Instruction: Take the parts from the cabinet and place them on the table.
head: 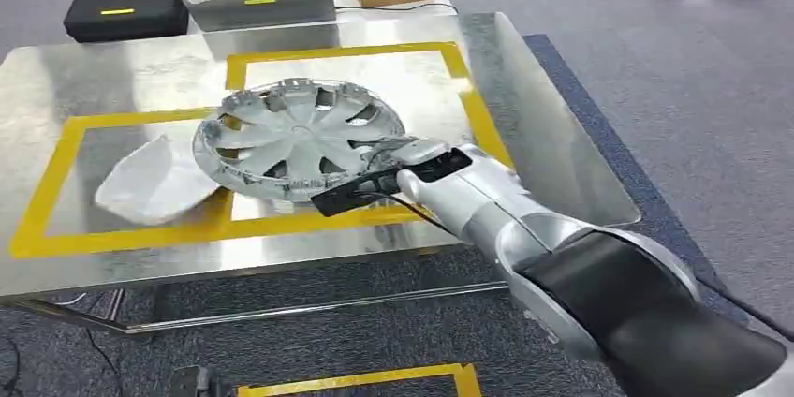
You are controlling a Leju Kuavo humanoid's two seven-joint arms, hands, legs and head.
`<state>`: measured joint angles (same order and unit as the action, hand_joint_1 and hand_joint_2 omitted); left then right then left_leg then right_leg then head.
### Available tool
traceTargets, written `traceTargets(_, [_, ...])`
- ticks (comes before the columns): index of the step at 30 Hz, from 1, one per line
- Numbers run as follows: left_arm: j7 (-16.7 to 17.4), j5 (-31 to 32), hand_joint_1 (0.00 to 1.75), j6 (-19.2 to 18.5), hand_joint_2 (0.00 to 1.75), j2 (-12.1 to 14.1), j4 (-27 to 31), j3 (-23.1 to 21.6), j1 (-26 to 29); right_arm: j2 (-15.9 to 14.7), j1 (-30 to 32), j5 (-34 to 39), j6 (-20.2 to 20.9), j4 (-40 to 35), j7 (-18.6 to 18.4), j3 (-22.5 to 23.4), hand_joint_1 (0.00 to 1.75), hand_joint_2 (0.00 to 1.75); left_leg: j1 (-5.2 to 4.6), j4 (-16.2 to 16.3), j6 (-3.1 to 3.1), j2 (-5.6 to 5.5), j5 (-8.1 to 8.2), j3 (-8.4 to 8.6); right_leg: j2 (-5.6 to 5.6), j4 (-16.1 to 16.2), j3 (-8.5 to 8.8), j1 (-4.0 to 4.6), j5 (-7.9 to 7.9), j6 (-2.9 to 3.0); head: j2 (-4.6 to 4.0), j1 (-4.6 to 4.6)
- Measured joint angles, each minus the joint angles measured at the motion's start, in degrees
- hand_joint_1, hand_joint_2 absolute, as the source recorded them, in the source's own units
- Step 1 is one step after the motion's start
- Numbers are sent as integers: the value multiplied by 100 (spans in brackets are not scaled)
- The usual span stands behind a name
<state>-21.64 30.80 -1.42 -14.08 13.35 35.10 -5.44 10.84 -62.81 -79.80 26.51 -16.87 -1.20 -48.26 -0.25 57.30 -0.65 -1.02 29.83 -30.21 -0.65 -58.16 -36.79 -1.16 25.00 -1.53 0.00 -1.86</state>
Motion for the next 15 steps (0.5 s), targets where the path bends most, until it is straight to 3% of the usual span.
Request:
traceTargets(4, [-39,-28,0,4,0,17,0,7,1,46,38,59,-195,-4,179,-105,0,0,0,0,0,0,0,0,0,0,0,0,0,0,0,0])
traceTargets(15, [-223,-81,0,85,0,70,0,42,21,107,-129,945,-1441,-311,128,33,0,0,0,0,0,0,0,1,0,0,0,0,0,0,0,0])
